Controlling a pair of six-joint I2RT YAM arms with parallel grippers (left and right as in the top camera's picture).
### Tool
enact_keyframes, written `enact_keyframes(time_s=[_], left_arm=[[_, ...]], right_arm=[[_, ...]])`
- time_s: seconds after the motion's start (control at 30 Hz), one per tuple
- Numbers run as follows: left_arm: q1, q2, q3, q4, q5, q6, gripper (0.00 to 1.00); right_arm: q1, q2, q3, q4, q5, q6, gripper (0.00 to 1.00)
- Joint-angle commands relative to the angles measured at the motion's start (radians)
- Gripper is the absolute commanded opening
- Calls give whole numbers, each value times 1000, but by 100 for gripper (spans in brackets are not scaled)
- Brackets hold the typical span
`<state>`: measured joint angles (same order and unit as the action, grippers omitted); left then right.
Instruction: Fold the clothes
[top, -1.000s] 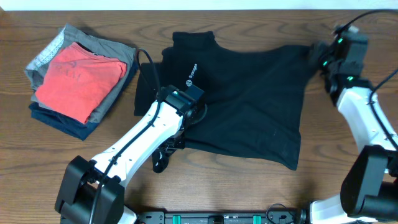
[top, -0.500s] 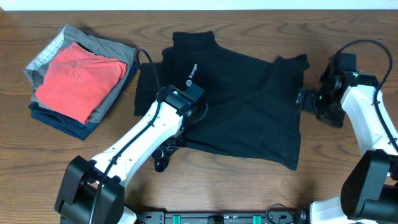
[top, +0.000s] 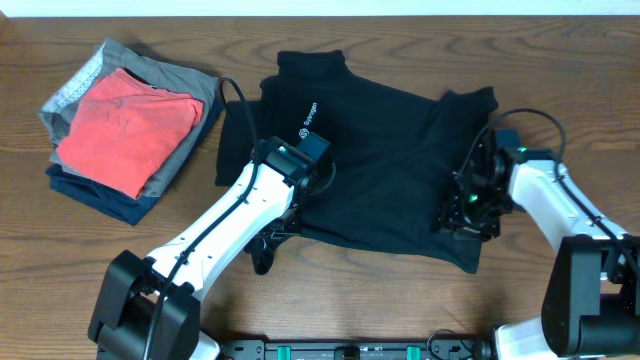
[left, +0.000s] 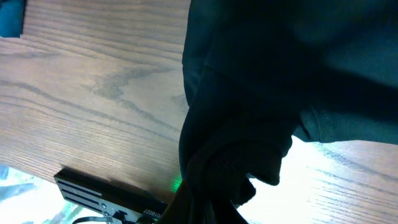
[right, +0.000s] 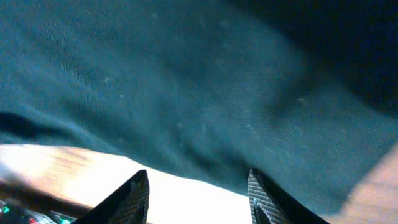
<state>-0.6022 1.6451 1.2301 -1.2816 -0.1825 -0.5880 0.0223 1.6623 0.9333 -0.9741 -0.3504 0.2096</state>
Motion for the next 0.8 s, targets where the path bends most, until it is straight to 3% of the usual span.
enact_keyframes(time_s=[0.0, 0.27, 0.5, 0.6, 0.77], left_arm=[[5, -22, 1, 1, -1, -16, 6], [5, -22, 1, 13, -1, -16, 6], [5, -22, 1, 76, -1, -16, 6], [5, -22, 1, 110, 38, -16, 6], [5, -22, 0, 129, 140, -16, 6]], right_arm=[[26, 0, -50, 73, 38, 65, 50], [26, 0, -190, 386, 148, 108, 52], [-59, 0, -176, 562, 272, 126, 51], [-116, 0, -139, 574, 273, 115, 51], [-179, 0, -76, 483, 251, 47, 64]])
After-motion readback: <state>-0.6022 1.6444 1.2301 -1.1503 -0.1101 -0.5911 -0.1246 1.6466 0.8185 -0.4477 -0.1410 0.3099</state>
